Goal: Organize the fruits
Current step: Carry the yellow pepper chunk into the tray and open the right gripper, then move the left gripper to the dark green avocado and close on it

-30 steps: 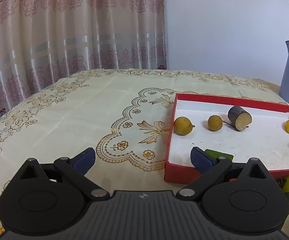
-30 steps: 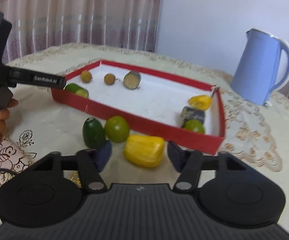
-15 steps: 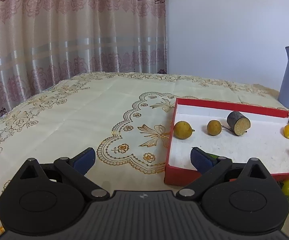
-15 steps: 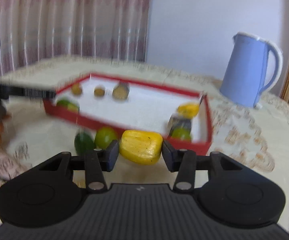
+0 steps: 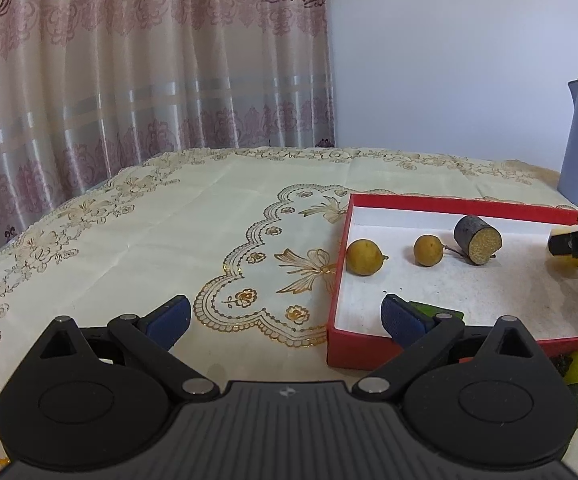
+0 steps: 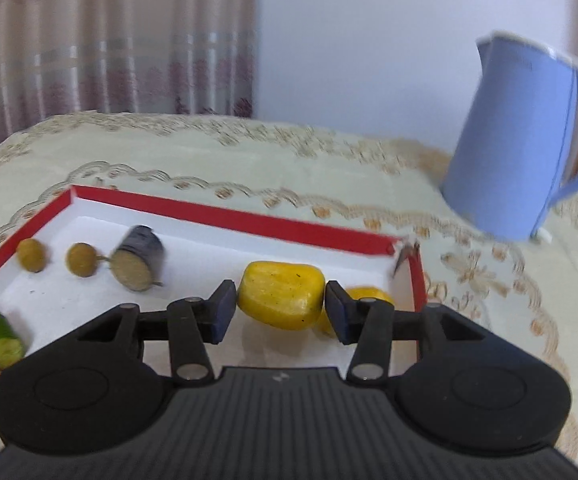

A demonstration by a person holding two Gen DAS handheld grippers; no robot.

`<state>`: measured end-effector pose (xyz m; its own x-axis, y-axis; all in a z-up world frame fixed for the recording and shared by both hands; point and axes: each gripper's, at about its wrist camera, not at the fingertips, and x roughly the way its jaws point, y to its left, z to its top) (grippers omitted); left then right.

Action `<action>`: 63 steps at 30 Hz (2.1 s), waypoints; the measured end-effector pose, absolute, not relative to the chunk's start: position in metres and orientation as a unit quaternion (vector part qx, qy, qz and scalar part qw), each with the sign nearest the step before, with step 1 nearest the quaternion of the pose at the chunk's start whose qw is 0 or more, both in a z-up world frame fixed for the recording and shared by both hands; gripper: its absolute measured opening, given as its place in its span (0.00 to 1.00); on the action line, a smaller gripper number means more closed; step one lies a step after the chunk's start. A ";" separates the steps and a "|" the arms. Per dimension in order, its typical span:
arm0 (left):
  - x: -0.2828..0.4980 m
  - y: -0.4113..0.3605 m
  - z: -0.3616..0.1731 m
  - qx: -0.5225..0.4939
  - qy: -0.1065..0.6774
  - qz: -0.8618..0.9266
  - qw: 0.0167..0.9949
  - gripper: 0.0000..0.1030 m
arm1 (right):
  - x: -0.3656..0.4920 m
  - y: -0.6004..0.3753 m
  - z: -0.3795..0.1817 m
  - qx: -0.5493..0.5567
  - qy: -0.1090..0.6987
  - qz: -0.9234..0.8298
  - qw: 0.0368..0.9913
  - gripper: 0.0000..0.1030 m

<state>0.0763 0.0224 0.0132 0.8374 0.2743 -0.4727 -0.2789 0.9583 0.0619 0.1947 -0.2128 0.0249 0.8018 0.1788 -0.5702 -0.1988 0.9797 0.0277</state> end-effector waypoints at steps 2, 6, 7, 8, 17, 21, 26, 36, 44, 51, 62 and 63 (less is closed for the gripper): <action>0.076 0.023 0.013 -0.008 0.247 0.143 0.958 0.99 | 0.172 -0.222 0.028 0.007 0.276 0.095 0.956 0.95; 0.074 0.022 0.014 -0.007 0.240 0.139 0.961 0.99 | 0.119 -0.231 0.039 0.008 0.255 0.090 0.963 1.00; 0.073 0.022 0.014 -0.006 0.237 0.137 0.962 0.99 | 0.105 -0.233 0.040 0.009 0.251 0.089 0.964 1.00; 0.072 0.022 0.015 -0.007 0.233 0.131 0.964 0.99 | 0.092 -0.235 0.039 0.011 0.245 0.086 0.966 1.00; 0.039 0.014 0.026 -0.027 0.170 0.039 0.984 0.99 | 0.042 -0.229 0.011 -0.039 0.210 -0.029 0.976 1.00; 0.010 -0.019 0.026 0.053 0.140 0.001 0.989 0.99 | 0.049 -0.230 0.009 -0.038 0.232 -0.047 0.971 1.00; 0.009 -0.054 0.022 0.121 0.172 -0.053 0.976 0.99 | 0.052 -0.234 0.004 -0.030 0.256 -0.108 0.960 1.00; 0.022 -0.077 0.008 0.137 0.234 -0.092 0.958 0.92 | 0.052 -0.247 0.002 0.011 0.257 -0.086 0.963 1.00; 0.045 -0.073 0.001 0.070 0.323 -0.135 0.934 0.39 | 0.055 -0.252 0.001 0.029 0.265 -0.073 0.961 1.00; 0.051 -0.078 0.000 0.065 0.330 -0.146 0.931 0.30 | 0.054 -0.256 0.001 0.044 0.260 -0.058 0.963 1.00; 0.041 -0.060 0.008 0.059 0.303 -0.124 0.943 0.29 | 0.047 -0.270 0.002 0.097 0.237 0.001 0.967 1.00; 0.037 -0.056 0.010 0.060 0.296 -0.117 0.946 0.29 | 0.045 -0.272 0.002 0.104 0.232 0.007 0.967 1.00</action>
<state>0.0369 -0.0558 0.0102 0.7975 -0.1855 -0.5741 0.2565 0.9655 0.0444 0.0454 -0.2717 0.0024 0.8925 0.0624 -0.4467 0.0337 0.9784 0.2041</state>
